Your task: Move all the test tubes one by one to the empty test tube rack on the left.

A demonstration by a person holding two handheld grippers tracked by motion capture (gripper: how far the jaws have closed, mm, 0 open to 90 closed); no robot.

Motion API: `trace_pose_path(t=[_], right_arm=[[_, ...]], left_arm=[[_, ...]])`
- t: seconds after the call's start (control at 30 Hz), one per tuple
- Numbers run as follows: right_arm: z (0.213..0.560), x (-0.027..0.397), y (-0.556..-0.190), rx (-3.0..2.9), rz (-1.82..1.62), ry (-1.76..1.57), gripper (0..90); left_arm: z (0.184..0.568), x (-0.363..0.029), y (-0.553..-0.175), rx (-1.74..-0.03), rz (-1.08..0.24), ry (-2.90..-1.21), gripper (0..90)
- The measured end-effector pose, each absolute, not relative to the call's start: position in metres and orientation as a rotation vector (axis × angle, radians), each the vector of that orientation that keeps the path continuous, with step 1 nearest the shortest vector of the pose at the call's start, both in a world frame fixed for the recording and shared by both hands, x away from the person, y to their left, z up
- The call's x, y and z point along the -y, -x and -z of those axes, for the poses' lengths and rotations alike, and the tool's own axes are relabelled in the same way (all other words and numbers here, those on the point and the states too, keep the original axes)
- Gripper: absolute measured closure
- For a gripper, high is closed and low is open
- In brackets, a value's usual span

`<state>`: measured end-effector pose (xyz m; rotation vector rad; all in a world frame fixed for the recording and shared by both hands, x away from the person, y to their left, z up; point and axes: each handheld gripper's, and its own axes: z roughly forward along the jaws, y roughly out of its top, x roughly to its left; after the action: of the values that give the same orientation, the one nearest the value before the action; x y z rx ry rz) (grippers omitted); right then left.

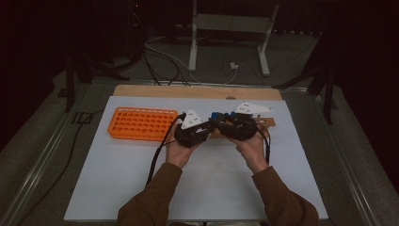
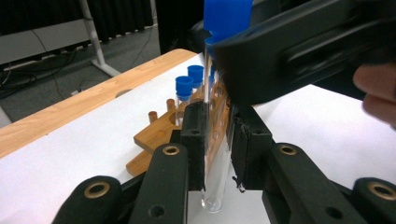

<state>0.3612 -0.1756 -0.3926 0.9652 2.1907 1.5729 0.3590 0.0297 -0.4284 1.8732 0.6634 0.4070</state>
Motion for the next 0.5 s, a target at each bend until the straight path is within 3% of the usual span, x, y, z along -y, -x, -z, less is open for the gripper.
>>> trace_pose_path(t=[0.03, 0.27, 0.5], right_arm=[[0.391, 0.181, -0.361, -2.171, -1.577, -0.984, 46.7], [0.391, 0.202, -0.362, -2.1, -1.521, -1.036, 17.7], [0.402, 0.22, -0.361, -2.066, -1.415, -1.071, 7.3]], left_arm=[[0.429, -0.031, -0.36, -0.673, -0.407, -1.87, 77.7], [0.431, -0.04, -0.363, -0.723, -0.409, -1.862, 78.0], [0.43, -0.048, -0.363, -0.737, -0.416, -1.864, 78.1]])
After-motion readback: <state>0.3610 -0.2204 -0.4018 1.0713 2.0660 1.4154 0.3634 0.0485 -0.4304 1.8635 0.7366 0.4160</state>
